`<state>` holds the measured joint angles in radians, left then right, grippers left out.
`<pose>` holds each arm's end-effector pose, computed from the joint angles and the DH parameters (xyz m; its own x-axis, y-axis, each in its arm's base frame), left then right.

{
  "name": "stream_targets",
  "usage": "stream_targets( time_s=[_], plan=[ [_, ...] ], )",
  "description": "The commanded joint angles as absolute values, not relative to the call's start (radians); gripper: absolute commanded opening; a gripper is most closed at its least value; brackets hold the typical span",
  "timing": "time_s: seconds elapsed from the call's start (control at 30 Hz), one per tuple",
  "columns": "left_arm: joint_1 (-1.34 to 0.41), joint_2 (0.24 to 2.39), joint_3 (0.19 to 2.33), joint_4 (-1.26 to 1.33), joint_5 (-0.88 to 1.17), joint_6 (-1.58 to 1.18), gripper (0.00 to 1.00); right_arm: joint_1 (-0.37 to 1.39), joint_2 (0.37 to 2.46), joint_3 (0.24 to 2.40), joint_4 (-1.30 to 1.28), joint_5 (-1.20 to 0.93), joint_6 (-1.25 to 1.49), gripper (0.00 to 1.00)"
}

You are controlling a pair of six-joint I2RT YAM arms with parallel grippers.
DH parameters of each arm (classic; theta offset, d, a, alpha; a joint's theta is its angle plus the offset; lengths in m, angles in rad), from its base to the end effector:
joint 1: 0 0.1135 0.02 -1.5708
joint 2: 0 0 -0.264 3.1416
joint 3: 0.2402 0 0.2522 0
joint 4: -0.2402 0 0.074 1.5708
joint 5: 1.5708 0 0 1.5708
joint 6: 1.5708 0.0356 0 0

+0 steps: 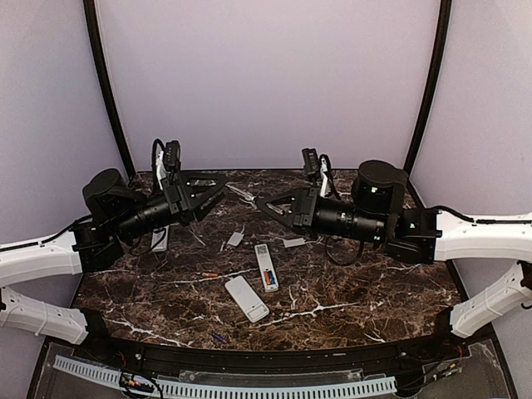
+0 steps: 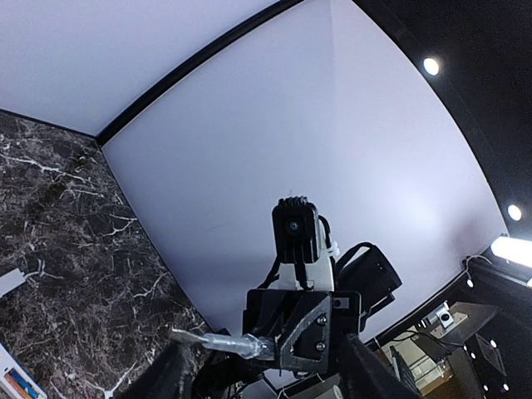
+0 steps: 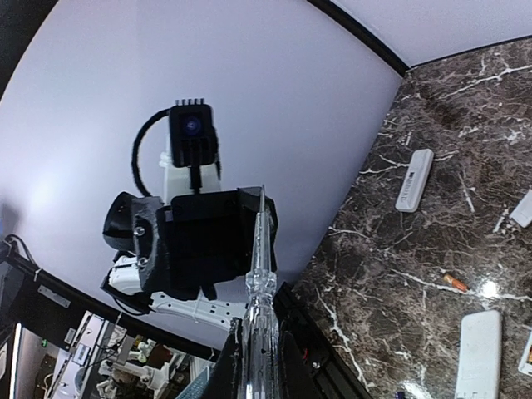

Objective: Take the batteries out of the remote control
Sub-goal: Pass from the left arm to the right, then adjust the remote control without the battery cover at the center of the board.

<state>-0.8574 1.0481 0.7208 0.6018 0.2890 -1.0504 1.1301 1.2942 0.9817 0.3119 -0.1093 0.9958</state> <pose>0.1517 -0.1908 0.3496 -0.6964 -0.4662 -0.5456 0.6036 0.0309 -0.7967 0.1282 0.2810 0.3492 -0.7937 0.2728 -0.5438 -0.5140 0.1774 0.8392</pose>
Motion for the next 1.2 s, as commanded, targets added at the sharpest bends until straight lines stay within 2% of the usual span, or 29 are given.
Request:
stream_targets(
  time_s=[0.0, 0.03, 0.1, 0.2, 0.27, 0.4, 0.97, 1.17],
  plan=[
    [-0.856, 0.975, 0.746, 0.384, 0.231, -0.978, 0.7, 1.127, 1.247, 1.036, 0.07, 0.023, 0.943, 0.0],
    [-0.855, 0.971, 0.756, 0.307, 0.22, -0.972, 0.76, 1.125, 1.243, 1.052, 0.016, 0.05, 0.936, 0.0],
    [-0.853, 0.97, 0.789, 0.194, 0.202, -0.954, 0.81, 1.117, 1.237, 1.083, -0.107, 0.084, 0.92, 0.0],
    [-0.84, 1.024, 0.861, 0.052, 0.211, -0.927, 0.81, 1.094, 1.235, 1.112, -0.259, 0.111, 0.893, 0.0],
    [-0.838, 1.081, 0.91, -0.069, 0.228, -0.911, 0.79, 1.066, 1.234, 1.114, -0.317, 0.1, 0.882, 0.0],
    [-0.837, 1.199, 0.973, -0.153, 0.243, -0.897, 0.73, 1.008, 1.236, 1.075, -0.355, 0.044, 0.854, 0.0],
    [-0.839, 1.657, 1.135, -0.231, 0.225, -0.914, 0.59, 0.962, 1.351, 0.92, -0.311, -0.079, 0.774, 0.0],
    [-0.829, 1.742, 1.211, -0.261, 0.182, -0.857, 0.58, 0.962, 1.293, 0.827, -0.261, -0.08, 0.791, 0.0]
  ],
)
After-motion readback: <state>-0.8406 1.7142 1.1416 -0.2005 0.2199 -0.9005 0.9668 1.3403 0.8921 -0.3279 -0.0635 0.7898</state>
